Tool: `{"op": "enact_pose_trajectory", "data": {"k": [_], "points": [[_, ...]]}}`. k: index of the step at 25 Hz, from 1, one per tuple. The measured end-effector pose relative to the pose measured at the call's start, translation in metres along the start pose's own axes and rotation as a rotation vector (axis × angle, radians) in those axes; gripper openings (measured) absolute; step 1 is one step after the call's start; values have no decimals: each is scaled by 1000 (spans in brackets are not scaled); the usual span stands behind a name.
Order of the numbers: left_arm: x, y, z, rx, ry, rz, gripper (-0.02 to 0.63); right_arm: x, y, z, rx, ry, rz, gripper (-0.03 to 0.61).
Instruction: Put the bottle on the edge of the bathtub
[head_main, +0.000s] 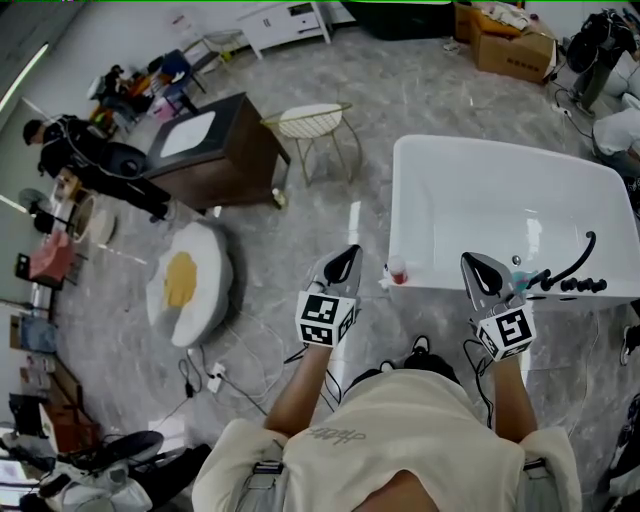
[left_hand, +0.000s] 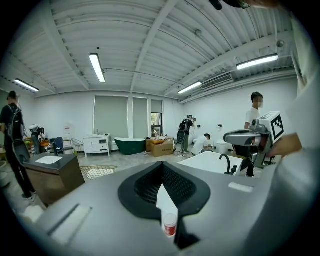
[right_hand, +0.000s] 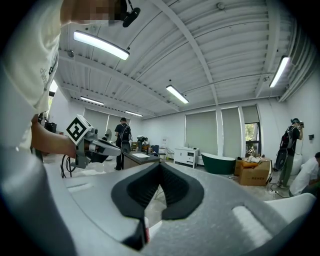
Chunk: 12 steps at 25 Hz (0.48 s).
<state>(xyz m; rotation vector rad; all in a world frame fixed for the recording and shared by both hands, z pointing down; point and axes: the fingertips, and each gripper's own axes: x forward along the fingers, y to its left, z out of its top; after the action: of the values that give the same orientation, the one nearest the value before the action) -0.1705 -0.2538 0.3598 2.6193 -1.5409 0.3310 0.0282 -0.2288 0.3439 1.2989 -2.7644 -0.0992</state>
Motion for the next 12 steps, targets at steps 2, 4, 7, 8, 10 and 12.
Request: {"op": "enact_pose_trajectory", "data": {"k": [2, 4, 7, 8, 10, 12], "points": [[2, -1, -2, 4, 10, 5, 15, 0, -3, -2, 3, 2, 6, 0], [3, -1, -7, 6, 26, 10, 15, 1, -6, -4, 6, 3, 10, 0], [5, 1, -15, 0, 47, 15, 15, 3, -7, -6, 7, 1, 17, 0], [6, 2, -17, -5, 49, 17, 17, 4, -7, -7, 8, 1, 20, 0], [7, 1, -20, -13, 51, 18, 16, 3, -9, -9, 11, 5, 23, 0], [11, -2, -22, -15, 50, 16, 17, 2, -12, -13, 16, 9, 24, 0]]}}
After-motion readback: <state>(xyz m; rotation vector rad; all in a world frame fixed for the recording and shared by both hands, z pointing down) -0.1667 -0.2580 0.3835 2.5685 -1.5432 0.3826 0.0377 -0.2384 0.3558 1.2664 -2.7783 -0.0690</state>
